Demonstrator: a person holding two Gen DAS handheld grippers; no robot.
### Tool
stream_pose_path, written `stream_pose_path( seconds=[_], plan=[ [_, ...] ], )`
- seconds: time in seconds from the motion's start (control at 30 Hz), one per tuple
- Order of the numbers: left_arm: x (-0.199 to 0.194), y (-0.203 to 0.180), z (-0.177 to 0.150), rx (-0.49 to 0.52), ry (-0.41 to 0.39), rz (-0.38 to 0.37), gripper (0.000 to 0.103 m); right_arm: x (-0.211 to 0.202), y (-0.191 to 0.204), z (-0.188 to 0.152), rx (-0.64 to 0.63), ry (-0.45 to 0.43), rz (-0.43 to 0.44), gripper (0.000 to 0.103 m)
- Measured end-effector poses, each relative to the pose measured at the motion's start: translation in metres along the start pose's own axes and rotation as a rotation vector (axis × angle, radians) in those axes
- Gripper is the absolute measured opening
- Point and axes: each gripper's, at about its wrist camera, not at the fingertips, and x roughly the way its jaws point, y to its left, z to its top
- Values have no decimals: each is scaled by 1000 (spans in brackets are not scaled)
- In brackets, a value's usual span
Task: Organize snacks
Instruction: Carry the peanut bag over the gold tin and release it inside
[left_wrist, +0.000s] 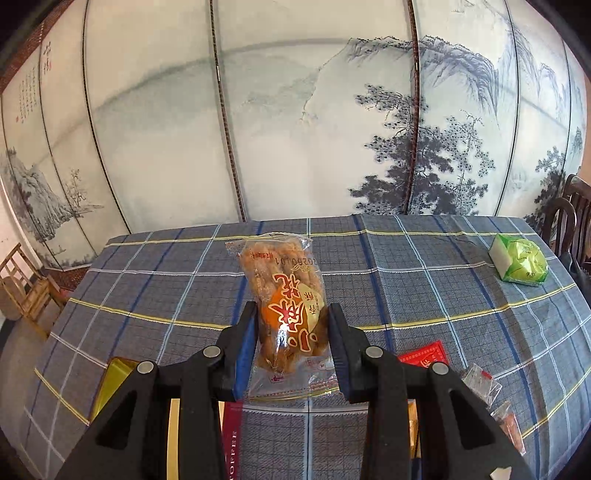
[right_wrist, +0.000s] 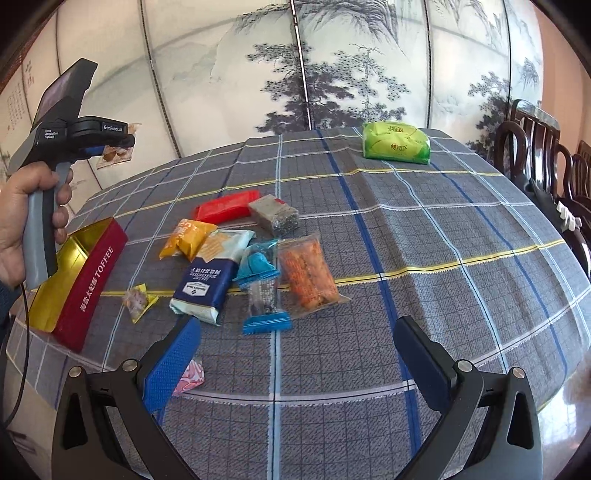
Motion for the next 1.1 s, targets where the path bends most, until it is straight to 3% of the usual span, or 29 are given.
stream_pose_path(
  seconds=[0.53, 1.1],
  plan=[
    [9, 85, -43, -56, 58, 86, 33, 3, 61, -8, -133, 33, 25, 103],
    [40, 149, -91, -90, 174, 189, 33, 19, 76, -14, -163, 85, 45, 103]
  ],
)
